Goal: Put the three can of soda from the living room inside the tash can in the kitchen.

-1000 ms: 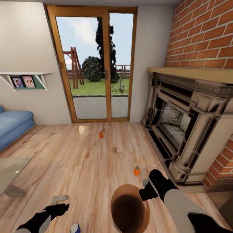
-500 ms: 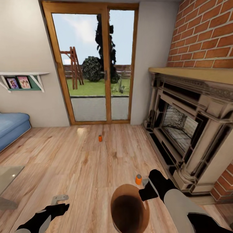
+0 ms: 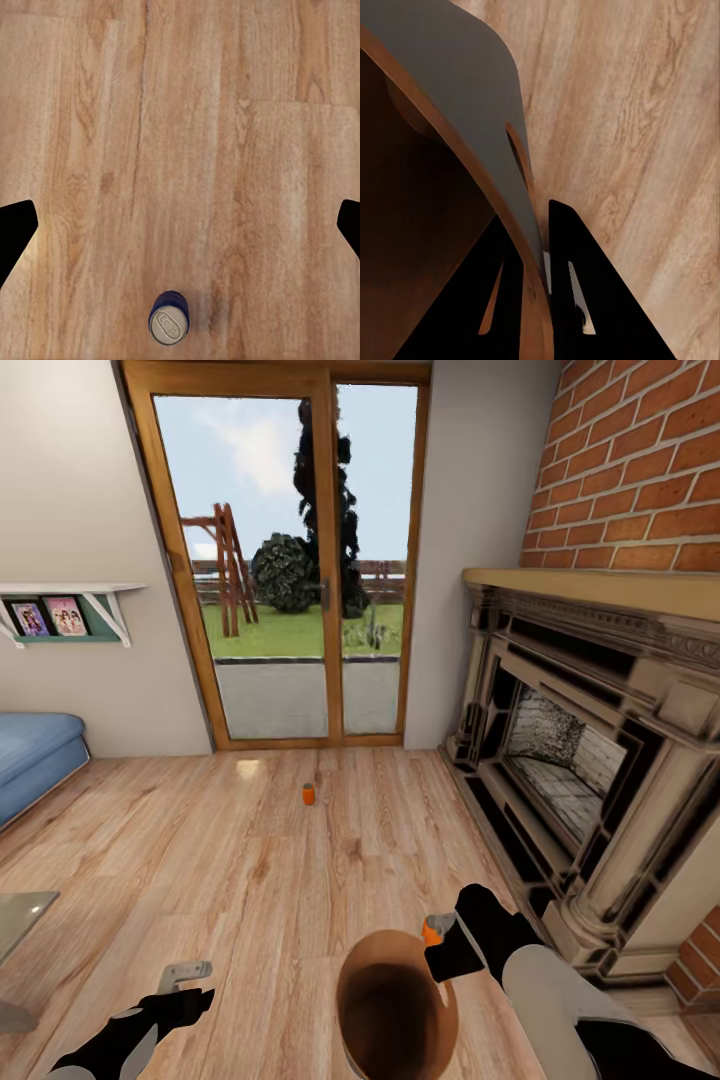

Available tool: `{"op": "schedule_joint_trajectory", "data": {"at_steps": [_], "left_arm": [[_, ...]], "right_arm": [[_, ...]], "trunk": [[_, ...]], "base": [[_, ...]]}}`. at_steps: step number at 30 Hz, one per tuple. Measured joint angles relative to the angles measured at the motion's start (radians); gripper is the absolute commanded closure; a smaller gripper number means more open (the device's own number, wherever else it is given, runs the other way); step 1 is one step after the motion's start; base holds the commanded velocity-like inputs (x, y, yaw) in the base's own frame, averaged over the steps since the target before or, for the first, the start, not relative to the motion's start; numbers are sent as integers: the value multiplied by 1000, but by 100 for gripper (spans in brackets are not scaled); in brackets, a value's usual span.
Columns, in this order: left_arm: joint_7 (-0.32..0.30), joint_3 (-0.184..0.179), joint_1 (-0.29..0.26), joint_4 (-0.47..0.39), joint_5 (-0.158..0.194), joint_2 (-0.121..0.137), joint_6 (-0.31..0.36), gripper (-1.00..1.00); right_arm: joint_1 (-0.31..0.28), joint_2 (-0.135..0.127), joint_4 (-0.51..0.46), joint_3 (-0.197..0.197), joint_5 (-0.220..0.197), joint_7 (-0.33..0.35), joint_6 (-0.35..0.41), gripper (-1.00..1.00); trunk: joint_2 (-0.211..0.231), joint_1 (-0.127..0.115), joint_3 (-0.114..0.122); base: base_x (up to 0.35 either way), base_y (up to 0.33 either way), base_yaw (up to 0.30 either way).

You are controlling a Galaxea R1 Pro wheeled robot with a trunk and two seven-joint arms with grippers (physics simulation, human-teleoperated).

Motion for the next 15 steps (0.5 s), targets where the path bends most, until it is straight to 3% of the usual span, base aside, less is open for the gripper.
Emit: {"op": "schedule_joint_trajectory", "data": {"at_steps": [6,11,15], "left_arm": [[-4,1,0,1,2,1,3,-100],[-7,3,0,7,3,1,19,-100],[-6,7,0,10,3,6,23,-100]], "right_arm": [[-9,23,-30,1,-6,2,12,100],[-65,22,-54,3,8,2,77,100],[-111,24,-56,0,-3,2,78,100]], "trunk": [[-21,11,-9],[-56,31,-26],[-84,46,-40]], "base": [[4,0,0],[0,0,0],[0,0,0]]}}
